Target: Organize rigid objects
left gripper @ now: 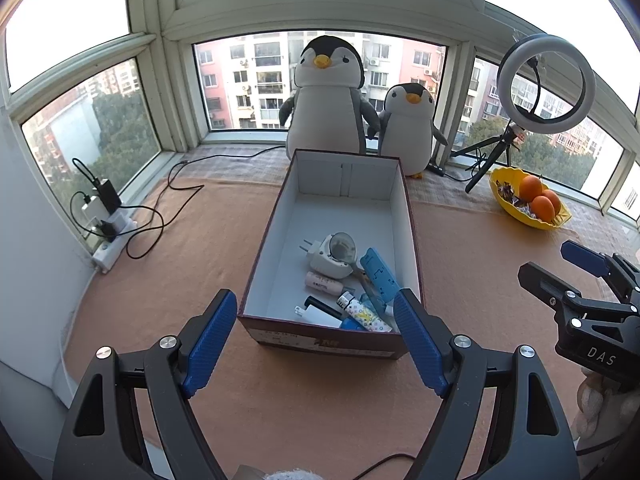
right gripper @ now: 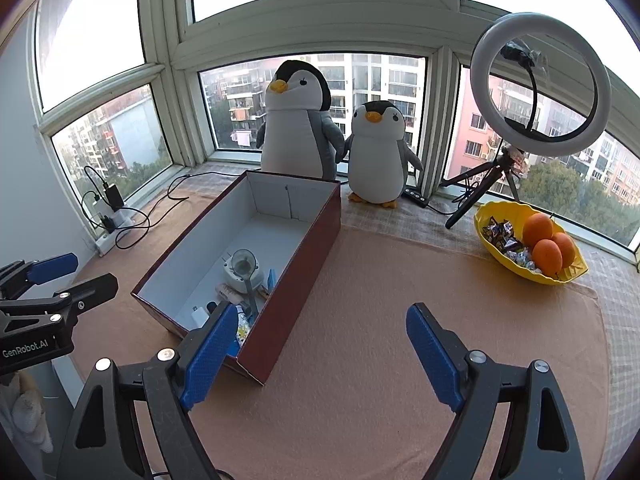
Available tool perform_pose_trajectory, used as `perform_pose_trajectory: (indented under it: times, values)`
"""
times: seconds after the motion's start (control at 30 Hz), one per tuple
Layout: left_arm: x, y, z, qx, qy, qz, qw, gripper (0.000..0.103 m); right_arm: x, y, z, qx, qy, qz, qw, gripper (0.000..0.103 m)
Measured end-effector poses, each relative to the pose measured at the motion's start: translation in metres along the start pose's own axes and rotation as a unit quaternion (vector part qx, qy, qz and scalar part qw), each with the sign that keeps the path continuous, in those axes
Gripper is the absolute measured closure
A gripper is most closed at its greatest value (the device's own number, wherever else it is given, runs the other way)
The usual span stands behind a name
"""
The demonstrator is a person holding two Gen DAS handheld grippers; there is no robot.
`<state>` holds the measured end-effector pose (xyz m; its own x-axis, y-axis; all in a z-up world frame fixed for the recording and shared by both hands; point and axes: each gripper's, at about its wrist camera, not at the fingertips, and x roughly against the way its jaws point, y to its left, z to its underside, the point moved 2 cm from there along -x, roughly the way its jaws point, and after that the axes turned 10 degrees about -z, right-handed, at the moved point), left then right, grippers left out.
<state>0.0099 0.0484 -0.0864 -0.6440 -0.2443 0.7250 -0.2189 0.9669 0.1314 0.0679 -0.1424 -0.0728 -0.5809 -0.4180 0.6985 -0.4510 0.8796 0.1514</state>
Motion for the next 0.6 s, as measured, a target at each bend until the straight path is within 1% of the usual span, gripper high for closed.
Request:
perform_pose_trajectory:
  times: [0.13,0.37,0.6]
  values:
    - [0.0003,-0.0004,-0.0001,0.001,-0.001,0.006,1.0,0.022,-0.0002,-0.0008,0.0002,-0.001,0.001,-0.001,1.0,0.02]
    - [-0.0006,-0.0005,-0.0008,0.001,-0.001,-0.002,1.0,0.022,-0.002,-0.0025,0.0012,-0.006,0.006,0.002,1.0,0.02]
    - [-0.0006,-0.0017,-0.0004,0.0,0.0,0.005,1.0,0.022,-0.0043,-0.0041,0.0023,-0.005,0.011,0.004,1.0,0.02]
